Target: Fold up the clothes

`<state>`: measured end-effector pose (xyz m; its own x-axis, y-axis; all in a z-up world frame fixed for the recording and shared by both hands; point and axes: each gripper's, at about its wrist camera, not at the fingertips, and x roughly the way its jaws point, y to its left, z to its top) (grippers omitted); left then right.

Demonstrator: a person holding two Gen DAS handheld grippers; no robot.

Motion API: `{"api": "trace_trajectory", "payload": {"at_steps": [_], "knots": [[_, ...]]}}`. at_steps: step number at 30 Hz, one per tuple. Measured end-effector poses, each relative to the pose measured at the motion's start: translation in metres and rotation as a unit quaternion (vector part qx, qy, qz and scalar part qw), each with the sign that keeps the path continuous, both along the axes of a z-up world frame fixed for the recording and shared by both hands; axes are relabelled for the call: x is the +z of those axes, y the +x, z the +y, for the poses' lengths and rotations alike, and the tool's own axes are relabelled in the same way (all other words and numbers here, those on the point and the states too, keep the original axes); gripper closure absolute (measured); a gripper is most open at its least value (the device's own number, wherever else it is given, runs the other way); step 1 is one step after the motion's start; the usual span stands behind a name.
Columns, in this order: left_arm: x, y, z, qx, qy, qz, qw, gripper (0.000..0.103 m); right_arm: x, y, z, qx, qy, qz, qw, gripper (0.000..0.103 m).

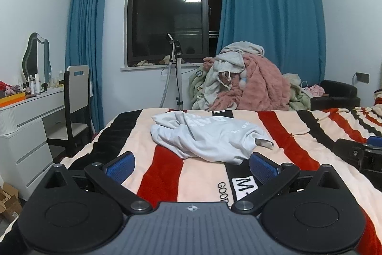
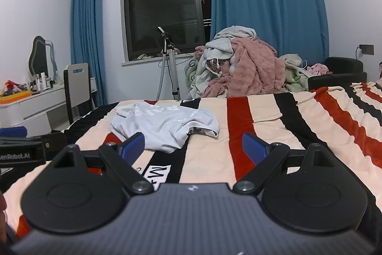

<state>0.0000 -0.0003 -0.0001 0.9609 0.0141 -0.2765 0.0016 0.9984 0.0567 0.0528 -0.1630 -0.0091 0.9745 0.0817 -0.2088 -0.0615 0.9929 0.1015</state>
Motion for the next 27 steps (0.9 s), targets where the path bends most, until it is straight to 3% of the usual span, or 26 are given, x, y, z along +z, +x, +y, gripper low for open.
{"api": "trace_trajectory", "payload": {"at_steps": [9,27], "knots": [[-0.0048,0.0031,-0.0037,-0.003,0.007,0.0,1.0,0.0,0.0033,0.002,-0.007,-0.007,0.023,0.009,1.0,0.013],[-0.0036,-0.0002,-0.0034,-0.008,0.003,0.003,1.0,0.0,-0.0008,0.0025,-0.0063,-0.006,0.017,0.006,1.0,0.013]]}}
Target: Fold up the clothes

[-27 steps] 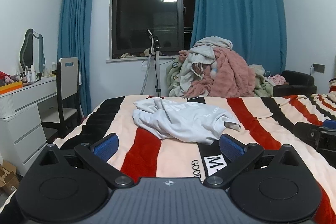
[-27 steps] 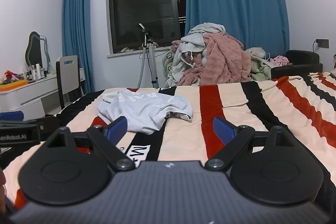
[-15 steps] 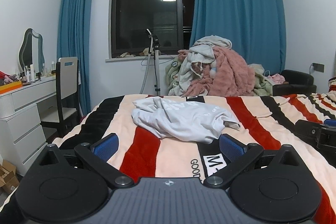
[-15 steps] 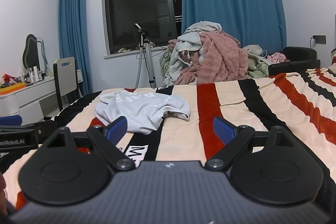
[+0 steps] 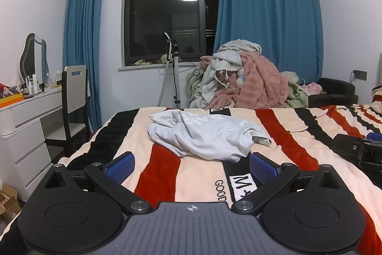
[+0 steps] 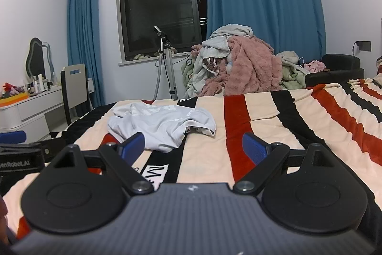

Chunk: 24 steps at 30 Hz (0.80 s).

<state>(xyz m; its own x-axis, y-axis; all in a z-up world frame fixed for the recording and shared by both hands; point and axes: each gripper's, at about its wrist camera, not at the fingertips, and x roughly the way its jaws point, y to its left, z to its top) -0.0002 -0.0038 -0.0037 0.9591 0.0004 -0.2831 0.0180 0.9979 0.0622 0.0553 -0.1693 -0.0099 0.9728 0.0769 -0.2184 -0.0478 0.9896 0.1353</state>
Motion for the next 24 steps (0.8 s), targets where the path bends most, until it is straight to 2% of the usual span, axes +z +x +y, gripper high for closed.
{"api": "trace_trajectory", "payload": {"at_steps": [6,17,20,24], "knots": [[-0.001,0.001,0.001,-0.008,-0.007,0.001,0.9999,0.0,-0.001,0.0,0.0,0.0,0.002,-0.005,1.0,0.013],[-0.003,0.004,-0.002,-0.009,0.002,0.001,1.0,0.0,-0.001,0.0,0.0,-0.008,0.01,-0.012,1.0,0.013],[-0.006,0.008,-0.002,-0.008,-0.003,0.006,0.9999,0.0,0.009,0.009,-0.002,-0.014,0.01,0.0,1.0,0.013],[-0.013,0.024,-0.008,-0.021,0.003,0.022,0.9995,0.0,0.038,0.023,-0.012,-0.006,0.028,-0.011,1.0,0.013]]}}
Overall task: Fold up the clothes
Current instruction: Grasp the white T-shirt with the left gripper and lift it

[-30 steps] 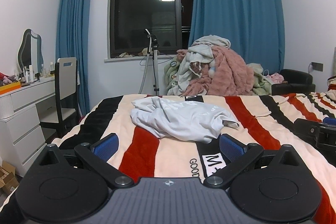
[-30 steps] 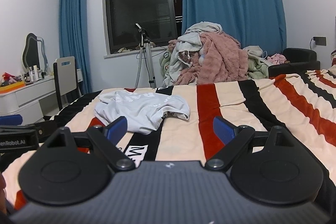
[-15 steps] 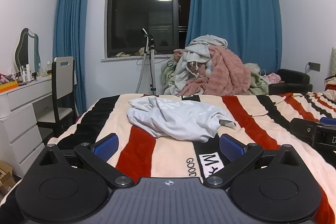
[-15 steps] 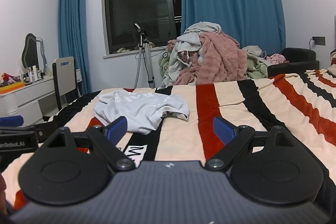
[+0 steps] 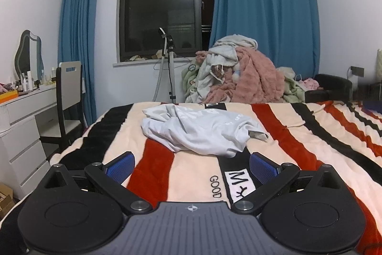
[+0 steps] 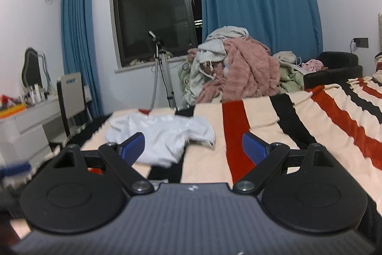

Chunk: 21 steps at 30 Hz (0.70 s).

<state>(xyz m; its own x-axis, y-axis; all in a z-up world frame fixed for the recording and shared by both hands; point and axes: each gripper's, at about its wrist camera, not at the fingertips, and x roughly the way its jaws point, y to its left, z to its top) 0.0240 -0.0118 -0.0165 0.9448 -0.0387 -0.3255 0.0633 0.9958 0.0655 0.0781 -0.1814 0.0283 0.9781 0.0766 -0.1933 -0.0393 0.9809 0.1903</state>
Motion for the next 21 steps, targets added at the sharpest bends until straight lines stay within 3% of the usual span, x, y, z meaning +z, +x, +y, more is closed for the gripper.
{"api": "trace_trajectory", "payload": {"at_steps": [2,6,12,15,18,20,21], "knots": [[-0.004,0.013,-0.006,-0.015,0.005,0.012,0.9998,0.0,0.015,0.009,-0.008,0.003,0.006,-0.01,1.0,0.013],[-0.014,0.053,-0.026,-0.091,0.003,0.043,0.9949,0.0,0.026,0.03,-0.028,-0.014,0.02,-0.01,1.0,0.013],[-0.052,0.153,-0.07,-0.106,0.046,0.071,0.9907,0.001,-0.026,0.057,-0.054,-0.038,0.027,0.047,0.998,0.013],[-0.076,0.208,-0.088,-0.094,0.07,0.091,0.9889,0.007,-0.051,0.073,-0.059,-0.046,0.011,0.07,0.996,0.013],[-0.097,0.258,-0.093,-0.064,0.062,0.128,0.9877,0.021,-0.071,0.094,-0.063,-0.058,0.007,0.09,0.994,0.013],[-0.102,0.276,-0.086,-0.056,0.039,0.131,0.989,0.026,-0.083,0.107,-0.066,-0.055,0.016,0.101,0.993,0.013],[-0.103,0.282,-0.083,-0.052,0.033,0.129,0.9897,0.038,-0.088,0.113,-0.066,-0.055,0.017,0.104,0.993,0.013]]}}
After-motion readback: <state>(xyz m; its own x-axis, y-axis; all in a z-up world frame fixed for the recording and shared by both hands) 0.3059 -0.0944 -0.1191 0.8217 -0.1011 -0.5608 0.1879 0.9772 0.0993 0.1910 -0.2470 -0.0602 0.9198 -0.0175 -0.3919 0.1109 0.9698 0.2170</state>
